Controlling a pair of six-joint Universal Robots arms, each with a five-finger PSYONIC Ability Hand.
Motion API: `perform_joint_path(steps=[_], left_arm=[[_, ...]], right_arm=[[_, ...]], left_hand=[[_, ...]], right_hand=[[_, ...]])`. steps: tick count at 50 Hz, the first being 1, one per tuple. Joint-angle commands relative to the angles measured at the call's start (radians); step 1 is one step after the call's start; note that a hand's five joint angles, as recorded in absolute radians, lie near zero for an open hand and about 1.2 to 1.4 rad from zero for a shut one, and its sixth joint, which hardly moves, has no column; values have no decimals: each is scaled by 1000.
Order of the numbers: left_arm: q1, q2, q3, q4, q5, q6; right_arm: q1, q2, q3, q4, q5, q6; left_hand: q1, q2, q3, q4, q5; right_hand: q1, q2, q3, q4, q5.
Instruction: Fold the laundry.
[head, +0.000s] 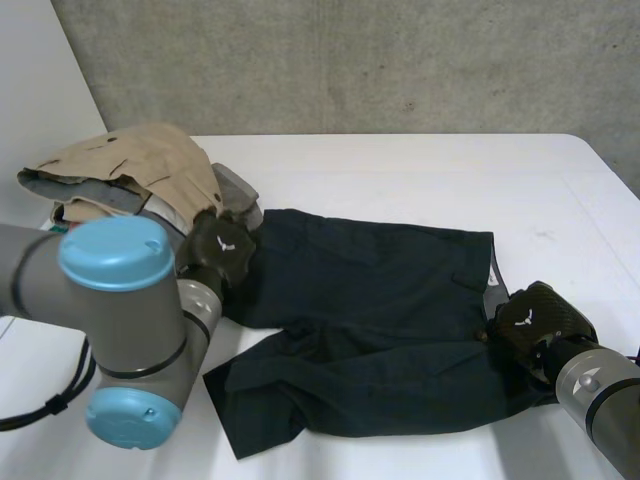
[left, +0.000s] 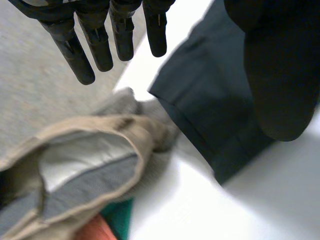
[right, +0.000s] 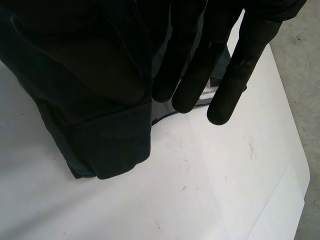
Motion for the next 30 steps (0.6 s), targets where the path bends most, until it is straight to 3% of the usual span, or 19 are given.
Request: perform_joint_path(steps=[1, 6, 13, 19, 20, 21, 24, 30], left_arm=[[-18, 200, -45, -108, 14, -153], [-65, 280, -65, -393, 131, -338], [-73, 291, -90, -613, 263, -467], [-59, 241, -88, -550, 276, -471], [-59, 224, -84, -532, 276, -469], [-58, 186, -73, -491, 271, -464], [-52, 135, -41, -425, 262, -455], [-46, 40, 96, -218, 176, -405]], right_arm=[[2, -1, -2, -8, -2, 24], [2, -2, -3, -17, 0, 24], [2, -7, -11, -19, 0, 24], [-1, -5, -14, -22, 0, 24], [-1, -5, -15, -26, 0, 25], [-1, -4, -17, -31, 0, 25], [1, 2, -28, -54, -2, 27], [1, 13, -80, -144, 0, 33]], left_hand=[[-3, 6, 8, 12, 20], [6, 15, 17, 21, 29], [21, 29, 31, 35, 44], [167, 175, 177, 181, 190], [269, 278, 280, 284, 292], [552, 561, 563, 567, 575], [1044, 1052, 1054, 1058, 1067], [1104, 1112, 1114, 1118, 1127]], right_hand=[[275, 219, 201, 195, 187], [275, 219, 201, 195, 187], [275, 219, 201, 195, 187], [275, 219, 201, 195, 187], [275, 219, 201, 195, 187], [275, 219, 201, 195, 187], [275, 219, 201, 195, 187], [275, 219, 201, 195, 187]])
